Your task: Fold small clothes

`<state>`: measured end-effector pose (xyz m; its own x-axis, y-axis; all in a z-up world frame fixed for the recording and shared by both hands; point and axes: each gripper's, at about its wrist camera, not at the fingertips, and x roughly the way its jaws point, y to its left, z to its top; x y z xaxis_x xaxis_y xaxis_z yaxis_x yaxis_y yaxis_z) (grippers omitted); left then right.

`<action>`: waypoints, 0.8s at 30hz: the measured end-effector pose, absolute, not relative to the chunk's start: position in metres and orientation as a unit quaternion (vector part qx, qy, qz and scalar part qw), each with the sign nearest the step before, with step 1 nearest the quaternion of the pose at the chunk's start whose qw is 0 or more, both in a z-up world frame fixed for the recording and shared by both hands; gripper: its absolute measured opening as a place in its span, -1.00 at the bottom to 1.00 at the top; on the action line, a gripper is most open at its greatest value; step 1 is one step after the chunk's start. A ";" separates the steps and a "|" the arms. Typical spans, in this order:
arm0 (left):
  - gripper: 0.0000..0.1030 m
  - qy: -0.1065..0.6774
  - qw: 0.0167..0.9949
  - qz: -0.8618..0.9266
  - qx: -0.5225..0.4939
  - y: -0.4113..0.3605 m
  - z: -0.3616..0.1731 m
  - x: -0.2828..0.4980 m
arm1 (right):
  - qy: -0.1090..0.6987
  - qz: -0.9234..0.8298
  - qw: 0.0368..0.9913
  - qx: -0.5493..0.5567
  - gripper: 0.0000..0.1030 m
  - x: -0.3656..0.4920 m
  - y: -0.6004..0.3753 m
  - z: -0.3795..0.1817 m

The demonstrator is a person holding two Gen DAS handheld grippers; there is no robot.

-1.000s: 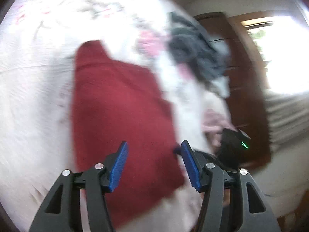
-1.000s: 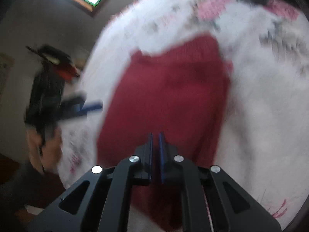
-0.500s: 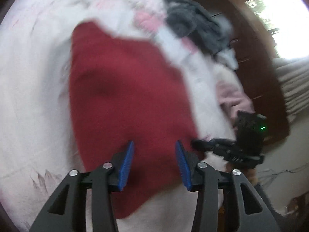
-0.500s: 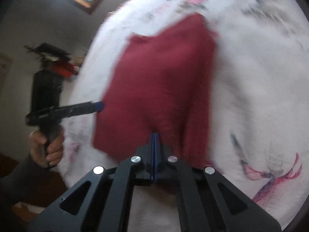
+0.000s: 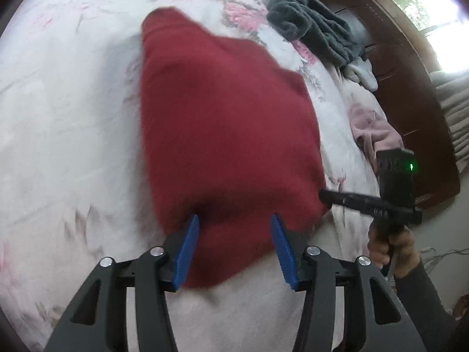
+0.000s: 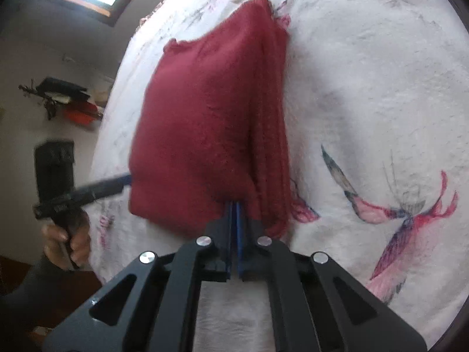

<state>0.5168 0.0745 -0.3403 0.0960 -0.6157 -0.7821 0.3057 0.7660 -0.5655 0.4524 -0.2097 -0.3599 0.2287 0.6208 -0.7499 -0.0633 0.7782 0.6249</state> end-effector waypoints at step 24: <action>0.56 0.607 0.618 -0.379 -0.326 0.102 -0.416 0.549 | 0.608 0.228 0.673 0.355 0.17 0.629 -0.220 -0.404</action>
